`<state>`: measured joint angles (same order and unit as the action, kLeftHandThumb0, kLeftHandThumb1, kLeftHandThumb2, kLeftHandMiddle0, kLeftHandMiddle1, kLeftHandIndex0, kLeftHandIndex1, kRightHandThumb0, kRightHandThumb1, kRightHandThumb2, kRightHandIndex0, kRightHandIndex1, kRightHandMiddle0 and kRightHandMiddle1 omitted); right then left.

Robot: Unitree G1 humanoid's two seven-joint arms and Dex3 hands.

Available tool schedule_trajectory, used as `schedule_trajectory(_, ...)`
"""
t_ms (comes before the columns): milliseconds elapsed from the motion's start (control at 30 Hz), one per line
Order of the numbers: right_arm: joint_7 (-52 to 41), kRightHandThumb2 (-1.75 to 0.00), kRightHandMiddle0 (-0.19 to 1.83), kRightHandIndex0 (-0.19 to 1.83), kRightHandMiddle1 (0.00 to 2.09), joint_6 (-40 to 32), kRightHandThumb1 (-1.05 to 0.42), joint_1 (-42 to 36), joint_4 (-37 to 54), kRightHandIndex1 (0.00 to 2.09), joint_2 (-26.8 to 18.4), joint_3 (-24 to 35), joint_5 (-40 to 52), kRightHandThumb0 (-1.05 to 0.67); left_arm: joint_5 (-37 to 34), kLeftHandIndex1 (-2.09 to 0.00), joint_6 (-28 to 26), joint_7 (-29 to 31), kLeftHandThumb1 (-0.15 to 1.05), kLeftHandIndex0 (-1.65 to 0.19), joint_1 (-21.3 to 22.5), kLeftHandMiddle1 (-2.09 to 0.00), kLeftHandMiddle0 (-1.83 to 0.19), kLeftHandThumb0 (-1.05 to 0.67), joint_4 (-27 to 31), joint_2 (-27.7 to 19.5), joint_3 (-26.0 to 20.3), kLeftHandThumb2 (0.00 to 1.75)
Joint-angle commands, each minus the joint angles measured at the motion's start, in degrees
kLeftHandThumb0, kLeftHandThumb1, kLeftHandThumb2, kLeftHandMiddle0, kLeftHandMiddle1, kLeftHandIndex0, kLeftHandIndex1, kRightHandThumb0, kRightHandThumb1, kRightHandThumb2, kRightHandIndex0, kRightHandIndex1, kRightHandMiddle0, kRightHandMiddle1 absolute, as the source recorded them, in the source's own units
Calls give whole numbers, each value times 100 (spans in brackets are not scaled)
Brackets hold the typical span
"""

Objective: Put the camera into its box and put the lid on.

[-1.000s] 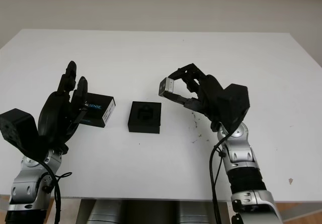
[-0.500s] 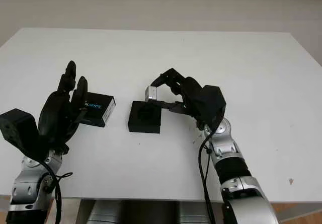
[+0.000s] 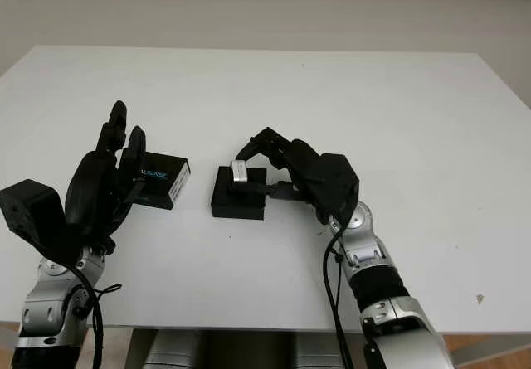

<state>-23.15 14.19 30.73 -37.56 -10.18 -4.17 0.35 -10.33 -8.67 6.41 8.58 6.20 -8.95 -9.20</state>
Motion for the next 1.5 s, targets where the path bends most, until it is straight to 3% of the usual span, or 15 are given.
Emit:
schedule_trajectory(0,-12,-5,36,19,170,-80,-93,-70,151,5,85,66,102,-41,-4,-5,34,-14,105,19,6,-5,15,-69,22,16,-7,50)
schedule_trajectory(733,1289,-6,23,15,179,-378,-97,-545,486,4,733,161,7,-42,14,-5,96,18,105,19,-6,-5,15,-67,-6,-15,-26,51)
schedule_trajectory(1467,1313,-5,27,16,178,-473,-95,-709,702,5,589,-107,-472,-43,-17,-5,78,25,105,19,-72,-5,15,-66,64,-11,-57,50)
